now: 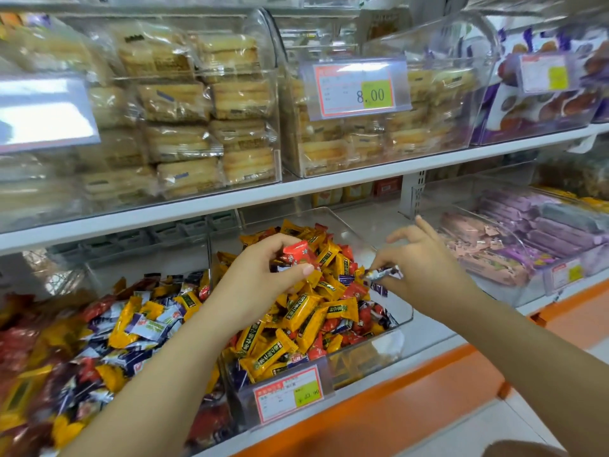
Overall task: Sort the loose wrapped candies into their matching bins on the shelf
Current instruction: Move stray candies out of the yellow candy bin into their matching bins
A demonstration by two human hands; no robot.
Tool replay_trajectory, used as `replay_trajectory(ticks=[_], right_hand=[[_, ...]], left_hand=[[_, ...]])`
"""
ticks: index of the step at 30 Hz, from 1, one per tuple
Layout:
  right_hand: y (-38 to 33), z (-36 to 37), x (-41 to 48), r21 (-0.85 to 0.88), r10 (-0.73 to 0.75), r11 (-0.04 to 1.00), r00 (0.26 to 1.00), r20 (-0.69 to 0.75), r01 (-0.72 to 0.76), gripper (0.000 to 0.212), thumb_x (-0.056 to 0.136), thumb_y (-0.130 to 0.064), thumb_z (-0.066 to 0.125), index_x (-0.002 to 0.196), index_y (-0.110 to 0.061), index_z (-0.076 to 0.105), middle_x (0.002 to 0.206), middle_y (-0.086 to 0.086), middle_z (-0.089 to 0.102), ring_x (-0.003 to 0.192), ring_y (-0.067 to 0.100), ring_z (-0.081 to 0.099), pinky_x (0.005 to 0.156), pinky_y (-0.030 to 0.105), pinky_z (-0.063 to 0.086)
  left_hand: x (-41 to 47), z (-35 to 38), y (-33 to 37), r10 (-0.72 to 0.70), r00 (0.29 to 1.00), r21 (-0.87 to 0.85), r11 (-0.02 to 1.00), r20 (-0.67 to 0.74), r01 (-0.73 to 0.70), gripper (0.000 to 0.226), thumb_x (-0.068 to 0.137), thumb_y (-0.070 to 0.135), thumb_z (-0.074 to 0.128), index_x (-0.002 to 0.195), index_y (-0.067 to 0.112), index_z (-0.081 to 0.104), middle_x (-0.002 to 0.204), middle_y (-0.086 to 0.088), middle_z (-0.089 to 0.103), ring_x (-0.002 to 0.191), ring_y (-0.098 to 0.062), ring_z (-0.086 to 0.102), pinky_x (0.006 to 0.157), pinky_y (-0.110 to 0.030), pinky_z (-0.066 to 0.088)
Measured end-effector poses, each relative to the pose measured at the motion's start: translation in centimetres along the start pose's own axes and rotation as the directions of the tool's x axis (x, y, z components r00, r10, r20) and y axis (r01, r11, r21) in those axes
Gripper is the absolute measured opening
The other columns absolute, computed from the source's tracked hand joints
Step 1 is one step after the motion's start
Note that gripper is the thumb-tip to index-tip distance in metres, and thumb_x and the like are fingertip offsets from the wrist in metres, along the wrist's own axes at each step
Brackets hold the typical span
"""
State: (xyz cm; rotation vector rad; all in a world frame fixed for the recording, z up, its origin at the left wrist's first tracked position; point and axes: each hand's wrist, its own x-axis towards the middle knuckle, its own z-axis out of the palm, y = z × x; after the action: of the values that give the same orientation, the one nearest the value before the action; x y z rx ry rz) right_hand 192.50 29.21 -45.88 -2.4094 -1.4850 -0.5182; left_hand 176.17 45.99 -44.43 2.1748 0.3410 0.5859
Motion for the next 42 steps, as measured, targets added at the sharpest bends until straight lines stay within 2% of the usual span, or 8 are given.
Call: replay_trajectory(ticks=[3, 5, 12, 17, 21, 31, 39, 42], right_hand=[[-2.8, -1.9, -0.3, 0.326, 0.061, 0.945, 0.996, -0.063, -0.037, 0.003, 0.081, -0.025, 0.072, 0.083, -0.026, 0.070, 0.074, -0.013, 0.061, 0.072, -0.004, 0.056, 0.061, 0.008, 0.038], [-5.2, -2.3, -0.1, 0.505, 0.074, 0.861, 0.997, -0.008, -0.059, 0.023, 0.079, -0.022, 0.074, 0.068, -0.033, 0.058, 0.061, -0.020, 0.054, 0.053, -0.007, 0.053, 0.051, 0.009, 0.039], [-14.8, -0.5, 2.7, 0.755, -0.004, 0.653, 0.996, 0.088, -0.064, 0.014, 0.077, -0.017, 0.077, 0.073, -0.025, 0.066, 0.081, -0.011, 0.069, 0.078, -0.001, 0.064, 0.073, 0.022, 0.052], [-21.8, 1.5, 4.3, 0.649, -0.032, 0.760, 0.994, 0.101, -0.041, 0.028, 0.083, -0.016, 0.071, 0.111, -0.016, 0.066, 0.095, -0.002, 0.062, 0.079, 0.006, 0.059, 0.069, 0.012, 0.044], [-25.6, 1.8, 3.8, 0.627, -0.125, 0.777, 0.989, 0.075, 0.050, 0.051, 0.087, -0.017, 0.065, 0.134, -0.027, 0.049, 0.134, -0.006, 0.052, 0.122, 0.010, 0.048, 0.098, 0.018, 0.035], [-30.7, 3.5, 4.7, 0.917, -0.061, 0.370, 0.981, 0.186, -0.151, 0.021, 0.080, -0.018, 0.073, 0.082, -0.030, 0.056, 0.081, -0.012, 0.063, 0.073, 0.000, 0.060, 0.062, 0.012, 0.046], [-30.2, 4.2, 4.8, 0.916, -0.063, 0.400, 0.996, 0.055, -0.025, 0.016, 0.078, -0.017, 0.074, 0.077, -0.025, 0.060, 0.082, -0.008, 0.064, 0.078, 0.006, 0.060, 0.074, 0.018, 0.049], [-29.7, 4.3, 5.0, 0.898, 0.041, 0.437, 0.999, 0.030, -0.045, 0.017, 0.080, -0.015, 0.073, 0.078, -0.024, 0.058, 0.083, -0.008, 0.063, 0.080, 0.010, 0.060, 0.069, 0.016, 0.047]], left_hand=[[-1.6, -1.3, 0.2, 0.014, 0.999, -0.042, 0.999, -0.050, -0.016, 0.013, 0.085, 0.027, 0.066, 0.096, 0.033, 0.062, 0.088, 0.012, 0.068, 0.079, -0.003, 0.065, 0.070, -0.021, 0.055], [-2.9, -2.6, 0.1, 0.008, 0.995, -0.065, 0.998, -0.095, -0.014, 0.013, 0.084, 0.029, 0.066, 0.095, 0.034, 0.063, 0.084, 0.013, 0.067, 0.076, -0.003, 0.064, 0.071, -0.025, 0.055], [-9.7, -9.1, -2.5, -0.110, 0.962, -0.144, 0.987, -0.250, 0.075, 0.009, 0.087, 0.022, 0.066, 0.091, 0.029, 0.064, 0.079, 0.012, 0.067, 0.073, -0.009, 0.063, 0.069, -0.027, 0.053], [-14.1, -13.0, -5.5, -0.318, 0.887, -0.366, 0.911, -0.335, 0.188, 0.011, 0.087, 0.020, 0.065, 0.085, 0.031, 0.066, 0.077, 0.009, 0.065, 0.076, -0.005, 0.063, 0.066, -0.023, 0.052], [-15.8, -14.8, -6.8, -0.425, 0.837, -0.525, 0.827, -0.345, 0.203, 0.004, 0.089, 0.018, 0.063, 0.091, 0.021, 0.065, 0.079, 0.008, 0.065, 0.078, -0.006, 0.063, 0.069, -0.023, 0.051], [-15.2, -15.1, -7.2, -0.472, 0.819, -0.657, 0.736, -0.325, 0.164, 0.021, 0.093, 0.012, 0.056, 0.114, 0.010, 0.058, 0.110, -0.013, 0.067, 0.099, -0.020, 0.068, 0.083, -0.032, 0.057], [-16.1, -16.2, -7.5, -0.443, 0.826, -0.565, 0.802, -0.348, 0.192, 0.021, 0.091, 0.017, 0.061, 0.111, 0.022, 0.062, 0.110, -0.010, 0.067, 0.100, -0.020, 0.067, 0.085, -0.031, 0.056], [-17.2, -17.5, -7.9, -0.339, 0.761, -0.240, 0.939, -0.554, 0.244, 0.018, 0.092, 0.019, 0.060, 0.106, 0.030, 0.060, 0.103, 0.000, 0.067, 0.090, -0.012, 0.066, 0.074, -0.022, 0.055]])
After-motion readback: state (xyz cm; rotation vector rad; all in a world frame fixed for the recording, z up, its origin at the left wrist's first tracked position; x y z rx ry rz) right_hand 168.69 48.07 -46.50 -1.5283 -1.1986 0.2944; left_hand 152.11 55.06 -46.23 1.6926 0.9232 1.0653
